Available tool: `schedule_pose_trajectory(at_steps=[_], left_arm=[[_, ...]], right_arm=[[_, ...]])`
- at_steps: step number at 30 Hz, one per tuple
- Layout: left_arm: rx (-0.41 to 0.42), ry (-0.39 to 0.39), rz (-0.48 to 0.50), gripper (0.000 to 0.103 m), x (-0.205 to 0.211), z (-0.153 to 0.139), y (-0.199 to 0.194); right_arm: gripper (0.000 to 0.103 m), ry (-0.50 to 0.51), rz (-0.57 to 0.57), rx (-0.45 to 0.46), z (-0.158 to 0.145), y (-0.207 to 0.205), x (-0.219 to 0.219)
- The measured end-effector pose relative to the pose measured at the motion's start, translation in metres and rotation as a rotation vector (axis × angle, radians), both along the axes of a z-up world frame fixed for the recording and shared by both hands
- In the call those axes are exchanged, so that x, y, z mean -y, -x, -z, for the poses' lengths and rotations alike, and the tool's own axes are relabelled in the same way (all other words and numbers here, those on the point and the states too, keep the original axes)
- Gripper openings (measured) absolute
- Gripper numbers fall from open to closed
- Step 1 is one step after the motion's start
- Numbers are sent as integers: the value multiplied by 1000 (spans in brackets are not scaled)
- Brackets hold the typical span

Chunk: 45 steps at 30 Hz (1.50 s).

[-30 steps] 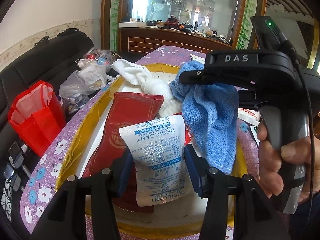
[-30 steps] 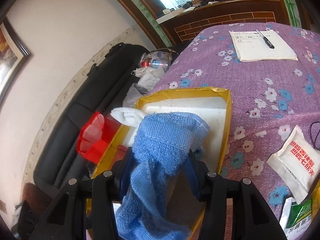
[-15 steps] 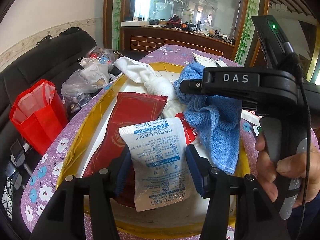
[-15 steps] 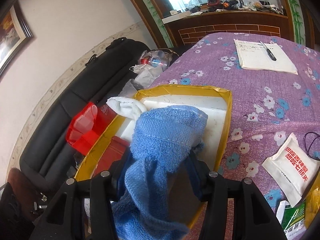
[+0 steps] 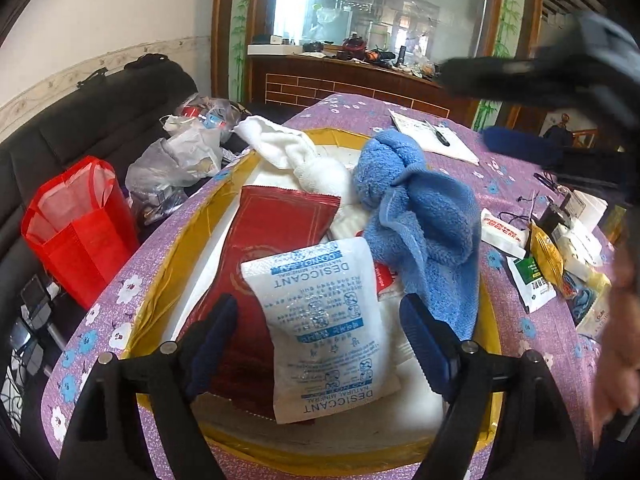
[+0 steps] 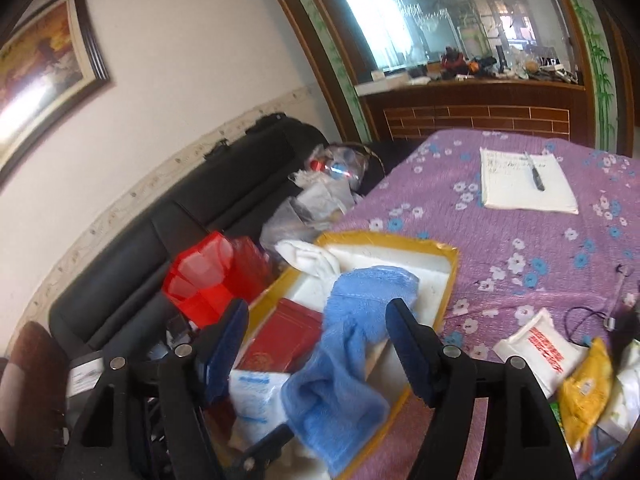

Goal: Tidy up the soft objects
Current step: 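Carry the blue towel and desiccant packet into the tray, open both grippers, then move both grippers from the tray back to the pile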

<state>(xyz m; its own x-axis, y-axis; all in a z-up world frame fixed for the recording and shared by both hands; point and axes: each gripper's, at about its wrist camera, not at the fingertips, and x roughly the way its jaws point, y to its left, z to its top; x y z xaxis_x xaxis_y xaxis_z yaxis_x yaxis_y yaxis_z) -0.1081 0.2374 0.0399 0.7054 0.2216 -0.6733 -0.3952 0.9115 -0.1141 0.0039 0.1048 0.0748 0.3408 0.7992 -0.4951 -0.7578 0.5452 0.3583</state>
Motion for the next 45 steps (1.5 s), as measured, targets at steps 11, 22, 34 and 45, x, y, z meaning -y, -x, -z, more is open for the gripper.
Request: schedule_pose_trajectory(at_steps=[11, 22, 34, 45], left_arm=[[83, -56, -45, 83, 4, -10, 16], [186, -104, -12, 85, 56, -53, 29], [67, -44, 303, 90, 154, -50, -16], [-191, 84, 853, 94, 263, -18, -65]], right_arm=[[79, 145, 48, 73, 6, 31, 92], [79, 40, 162, -29, 27, -16, 260], [80, -112, -221, -302, 33, -4, 255], [82, -245, 155, -349, 36, -42, 318]])
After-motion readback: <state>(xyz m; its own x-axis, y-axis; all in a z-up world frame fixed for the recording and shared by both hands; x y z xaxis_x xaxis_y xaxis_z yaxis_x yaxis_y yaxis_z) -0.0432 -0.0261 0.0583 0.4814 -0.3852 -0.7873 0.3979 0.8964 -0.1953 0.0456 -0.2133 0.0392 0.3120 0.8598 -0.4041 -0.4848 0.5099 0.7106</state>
